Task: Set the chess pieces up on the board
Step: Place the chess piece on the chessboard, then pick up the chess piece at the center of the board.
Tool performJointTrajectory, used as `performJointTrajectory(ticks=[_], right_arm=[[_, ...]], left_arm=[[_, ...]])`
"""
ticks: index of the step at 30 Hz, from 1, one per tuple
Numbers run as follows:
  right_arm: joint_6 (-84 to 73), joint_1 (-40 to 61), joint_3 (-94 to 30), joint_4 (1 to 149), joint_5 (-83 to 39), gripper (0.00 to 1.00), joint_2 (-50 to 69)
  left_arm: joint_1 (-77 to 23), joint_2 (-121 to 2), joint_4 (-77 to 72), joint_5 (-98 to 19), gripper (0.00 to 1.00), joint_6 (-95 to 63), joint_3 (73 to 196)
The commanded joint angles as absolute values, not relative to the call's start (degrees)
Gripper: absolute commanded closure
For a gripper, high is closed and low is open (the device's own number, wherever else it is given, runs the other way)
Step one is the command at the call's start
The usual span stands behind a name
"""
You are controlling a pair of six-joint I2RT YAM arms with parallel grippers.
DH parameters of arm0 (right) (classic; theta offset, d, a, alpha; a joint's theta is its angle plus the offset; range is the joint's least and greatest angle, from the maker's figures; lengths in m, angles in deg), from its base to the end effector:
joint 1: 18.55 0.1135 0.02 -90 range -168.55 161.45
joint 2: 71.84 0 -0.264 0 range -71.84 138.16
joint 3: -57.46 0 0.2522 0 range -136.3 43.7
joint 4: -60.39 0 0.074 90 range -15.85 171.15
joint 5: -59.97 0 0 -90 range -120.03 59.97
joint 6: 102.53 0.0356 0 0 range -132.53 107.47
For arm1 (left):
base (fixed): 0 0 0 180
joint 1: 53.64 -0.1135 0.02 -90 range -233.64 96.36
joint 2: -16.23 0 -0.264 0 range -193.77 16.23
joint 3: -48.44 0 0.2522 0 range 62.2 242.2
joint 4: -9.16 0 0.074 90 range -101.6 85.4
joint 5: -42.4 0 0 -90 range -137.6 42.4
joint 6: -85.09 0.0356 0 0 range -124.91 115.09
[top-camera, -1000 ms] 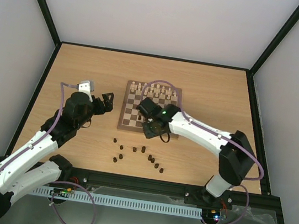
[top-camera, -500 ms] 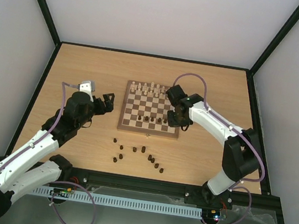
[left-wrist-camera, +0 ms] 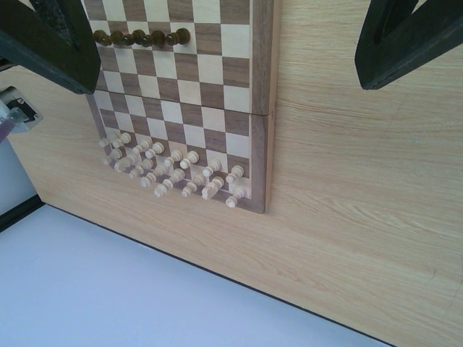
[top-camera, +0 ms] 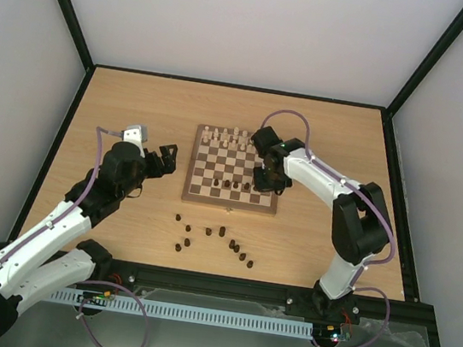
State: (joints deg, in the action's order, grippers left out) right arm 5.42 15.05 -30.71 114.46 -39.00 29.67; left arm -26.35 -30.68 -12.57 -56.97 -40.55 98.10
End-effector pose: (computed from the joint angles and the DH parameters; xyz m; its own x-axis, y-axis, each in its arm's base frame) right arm 0.3029 0.1946 0.2132 -0.8847 -0.2223 -0.4098 -0.2356 0.9717 -0.0186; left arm 0.1757 -0.0841 0.2829 -0.4188 -0.4309 -0.7994 0.0880 0.8569 -0.5080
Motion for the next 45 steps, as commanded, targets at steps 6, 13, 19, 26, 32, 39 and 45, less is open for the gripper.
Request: performJointTrajectory(ticks=[6,13,19,26,32,39,45], right_arm=[[4.11,14.67,-32.05,115.29,-38.10,0.92,32.00],[4.15,14.50,-31.66,115.02,-38.44,0.89,32.34],[4.28,14.28,-31.52,114.77,-38.51,0.76,32.23],[4.41,14.23,-31.24,114.54,-38.20,0.67,30.19],[6.17,14.23,-28.99,112.84,-38.04,0.36,23.52],[8.40,14.23,-22.65,108.50,-36.19,0.01,12.27],[10.17,14.24,-16.51,101.51,-33.81,0.01,3.53]], left_arm=[[-26.83,-30.96,-11.11,-56.92,0.01,-40.85,97.35],[-26.83,-30.94,-11.09,-56.92,0.00,-40.83,97.37],[-26.88,-31.05,-11.05,-56.92,0.00,-40.81,97.37],[-26.83,-31.77,-10.96,-56.98,0.00,-40.72,97.40],[-26.84,-33.79,-11.91,-56.91,0.00,-41.19,98.42],[-26.13,-37.13,-21.20,-52.60,0.01,-43.49,104.07],[-25.76,-38.70,-31.51,-47.76,0.00,-43.23,106.78]])
